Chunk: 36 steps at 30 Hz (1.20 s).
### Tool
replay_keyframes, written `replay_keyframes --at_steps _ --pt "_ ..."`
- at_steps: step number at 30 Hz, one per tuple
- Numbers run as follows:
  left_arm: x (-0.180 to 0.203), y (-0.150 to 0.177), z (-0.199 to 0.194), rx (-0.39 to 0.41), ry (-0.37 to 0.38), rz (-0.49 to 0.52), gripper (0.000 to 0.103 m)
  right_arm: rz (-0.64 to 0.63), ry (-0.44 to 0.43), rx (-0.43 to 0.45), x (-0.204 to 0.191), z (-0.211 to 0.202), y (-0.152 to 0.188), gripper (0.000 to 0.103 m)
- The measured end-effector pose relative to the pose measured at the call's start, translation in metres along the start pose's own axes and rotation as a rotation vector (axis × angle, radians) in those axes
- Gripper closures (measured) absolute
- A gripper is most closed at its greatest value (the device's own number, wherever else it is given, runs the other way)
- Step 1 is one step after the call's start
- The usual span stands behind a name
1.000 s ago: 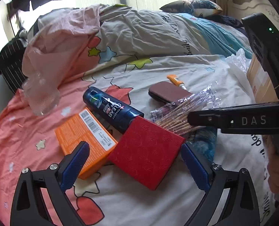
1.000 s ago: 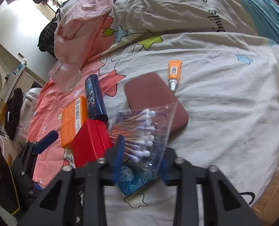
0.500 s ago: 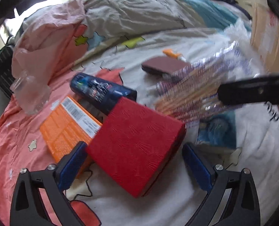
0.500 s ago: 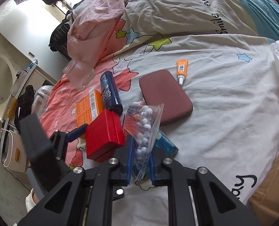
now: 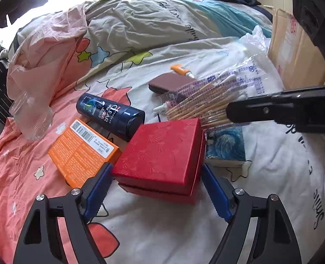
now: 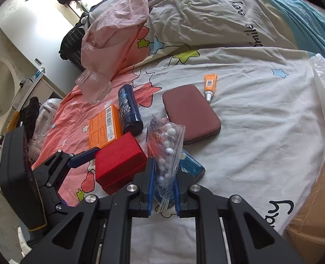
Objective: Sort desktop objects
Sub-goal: 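Grasp the red box with the left tool while the right tool lifts the swab bag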
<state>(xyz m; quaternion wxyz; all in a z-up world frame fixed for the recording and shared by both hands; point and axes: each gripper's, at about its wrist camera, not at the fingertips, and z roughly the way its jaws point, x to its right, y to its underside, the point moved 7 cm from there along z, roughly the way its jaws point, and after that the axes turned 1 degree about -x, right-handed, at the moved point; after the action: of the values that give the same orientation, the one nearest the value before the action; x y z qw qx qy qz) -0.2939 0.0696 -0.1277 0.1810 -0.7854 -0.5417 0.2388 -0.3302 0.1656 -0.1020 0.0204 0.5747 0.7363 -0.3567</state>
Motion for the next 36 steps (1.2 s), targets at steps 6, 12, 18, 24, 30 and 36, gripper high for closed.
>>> replay_keyframes --at_steps 6,12,18,24,30,36 --pt "0.001 0.004 -0.021 0.021 -0.005 0.009 0.022 -0.017 -0.022 0.007 -0.007 -0.009 0.004 0.09" --pt "0.002 0.01 -0.032 0.017 -0.003 0.01 0.024 -0.028 -0.037 -0.008 -0.013 -0.012 0.014 0.091" --pt "0.004 0.025 -0.007 -0.055 0.02 -0.059 0.024 -0.047 -0.013 -0.028 -0.014 -0.006 0.022 0.091" --pt "0.005 0.022 -0.004 -0.029 -0.047 -0.056 0.017 -0.055 -0.003 -0.036 -0.013 -0.003 0.026 0.091" --pt "0.0 0.011 -0.003 -0.003 -0.066 -0.177 0.003 -0.053 -0.005 -0.039 -0.011 -0.003 0.026 0.091" --pt "0.008 0.007 0.006 -0.029 -0.077 -0.223 0.003 -0.061 -0.004 -0.035 -0.01 -0.004 0.025 0.091"
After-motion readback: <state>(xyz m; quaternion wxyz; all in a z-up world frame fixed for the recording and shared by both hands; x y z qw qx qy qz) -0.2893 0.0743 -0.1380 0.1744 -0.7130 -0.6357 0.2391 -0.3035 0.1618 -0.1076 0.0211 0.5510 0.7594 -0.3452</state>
